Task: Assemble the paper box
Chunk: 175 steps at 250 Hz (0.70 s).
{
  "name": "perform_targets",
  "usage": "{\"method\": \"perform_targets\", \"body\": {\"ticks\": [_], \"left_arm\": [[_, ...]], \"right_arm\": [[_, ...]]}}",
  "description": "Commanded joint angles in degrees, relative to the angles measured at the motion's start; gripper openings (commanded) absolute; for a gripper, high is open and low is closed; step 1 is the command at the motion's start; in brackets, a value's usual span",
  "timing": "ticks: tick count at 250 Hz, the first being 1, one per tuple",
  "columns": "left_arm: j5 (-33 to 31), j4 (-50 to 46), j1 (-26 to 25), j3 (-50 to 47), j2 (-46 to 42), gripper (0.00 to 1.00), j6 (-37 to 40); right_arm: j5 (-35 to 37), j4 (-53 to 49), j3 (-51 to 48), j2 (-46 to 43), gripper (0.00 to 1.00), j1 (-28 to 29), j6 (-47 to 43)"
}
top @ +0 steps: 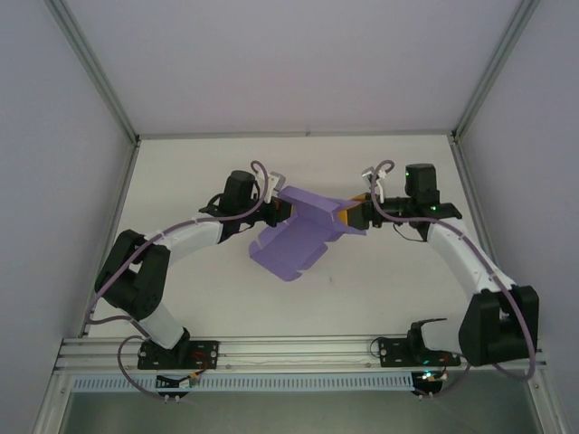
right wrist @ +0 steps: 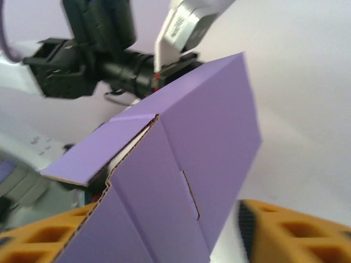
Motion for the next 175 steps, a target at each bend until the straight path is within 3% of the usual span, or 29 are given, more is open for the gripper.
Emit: {"method": "perform_targets", "body": {"ticks": [1,15,39,67,103,175], "left_arm": [[-4.84,2.05,-0.09,-0.12,-0.44,0.0,-0.9],[-6.75,1.89,-0.08,-0.33,-0.57,0.0,-1.37],[-9.67,0.24,-0.13,0.34,-0.24,0.0,-1.35],[-11.35,-0.58,-0.16,0.78,0.32,0.0,-1.23],[-11.59,-0.72,-0.27,1.2,0.9,0.0,-1.0],[-18.2,-6.42,-1.75,3.52,1.62,0.0,0.47]], "right_arm": [[15.63,5.89,-2.11,-5.84,0.91,-0.49,9.76],[20.02,6.93,-2.98,-8.1,1.0,-0.49,12.31],[24.94,8.72,-3.9,-10.68,1.0,-0.44,16.56],[24.12,7.41,-2.43,-10.71,1.0,-0.03,17.52],[26.22,7.06,-1.63,-7.34,1.0,3.17,15.35],[39.95,6.63,0.15,1.59,1.0,9.49,15.21]]}}
